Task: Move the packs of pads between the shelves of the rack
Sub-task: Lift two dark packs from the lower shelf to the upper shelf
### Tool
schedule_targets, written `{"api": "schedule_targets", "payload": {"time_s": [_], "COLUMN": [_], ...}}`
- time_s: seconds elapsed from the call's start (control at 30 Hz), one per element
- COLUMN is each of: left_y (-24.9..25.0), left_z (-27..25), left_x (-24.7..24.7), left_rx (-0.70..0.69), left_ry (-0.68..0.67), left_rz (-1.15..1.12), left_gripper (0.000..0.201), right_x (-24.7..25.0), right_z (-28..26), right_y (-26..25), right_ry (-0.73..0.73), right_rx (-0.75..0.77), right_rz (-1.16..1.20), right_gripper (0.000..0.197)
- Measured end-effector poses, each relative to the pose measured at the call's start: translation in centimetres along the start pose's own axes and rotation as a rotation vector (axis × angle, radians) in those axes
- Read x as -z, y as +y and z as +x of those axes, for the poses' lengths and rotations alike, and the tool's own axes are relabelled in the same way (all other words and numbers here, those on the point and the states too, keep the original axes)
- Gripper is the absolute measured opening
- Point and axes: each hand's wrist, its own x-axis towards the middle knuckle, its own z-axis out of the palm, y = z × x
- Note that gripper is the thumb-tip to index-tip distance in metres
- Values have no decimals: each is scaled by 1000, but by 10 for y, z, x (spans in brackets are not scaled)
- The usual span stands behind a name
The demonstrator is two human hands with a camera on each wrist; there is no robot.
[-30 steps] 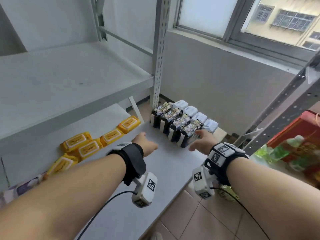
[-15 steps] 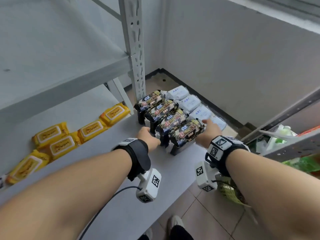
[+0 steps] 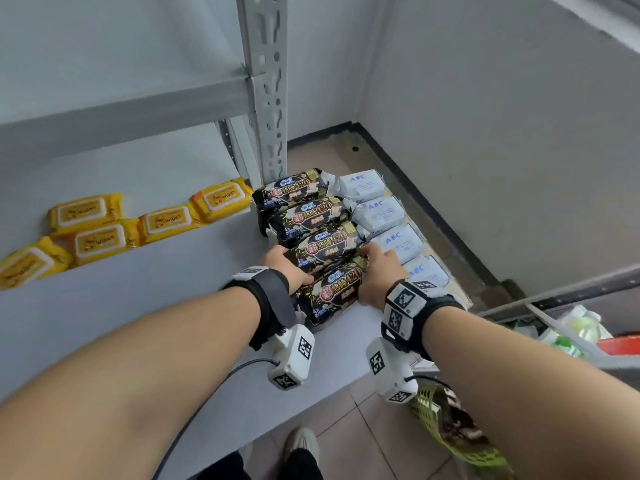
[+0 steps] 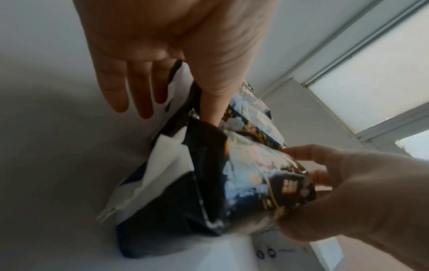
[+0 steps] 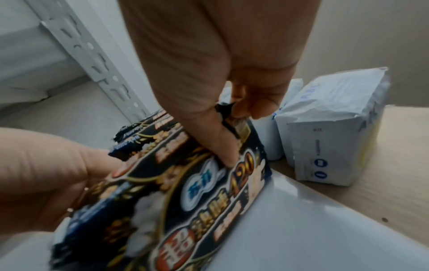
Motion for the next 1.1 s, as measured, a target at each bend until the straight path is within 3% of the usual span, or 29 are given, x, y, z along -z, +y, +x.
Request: {"api": "schedule_targets", "payload": {"time_s": [0.1, 0.27, 0.43, 0.53, 0.67, 0.8, 0.9, 1.1], "left_y": [-15, -40, -71, -90, -114, -130, -141, -160], "left_z": [1, -3, -9, -14, -25, -39, -55, -101], "left_x": [7, 34, 61, 73, 99, 133, 158, 208], "left_rx": [-24, 6, 26, 38, 78, 100, 118, 92], "left_ry": [23, 14, 41, 62, 135, 241, 364, 528], "left_rz": [68, 143, 147, 114, 29, -99, -229, -797], "left_gripper": [60, 59, 61, 58, 57, 57, 60, 48], "right_x": [-3, -10, -19, -20, -15, -4, 4, 22], "right_z": [-1, -5, -10, -12, -19, -30, -44, -83], "right_y": [0, -8, -24, -40, -68, -101, -129, -185], "right_ry": [-31, -129, -116, -196, -381, -481, -547, -592], "right_rx": [118, 312, 411, 453, 393, 342, 300, 303], "right_rz": [-93, -264, -241, -221, 39, 302, 515, 844], "right_gripper": [66, 77, 57, 53, 42, 47, 28, 25]}}
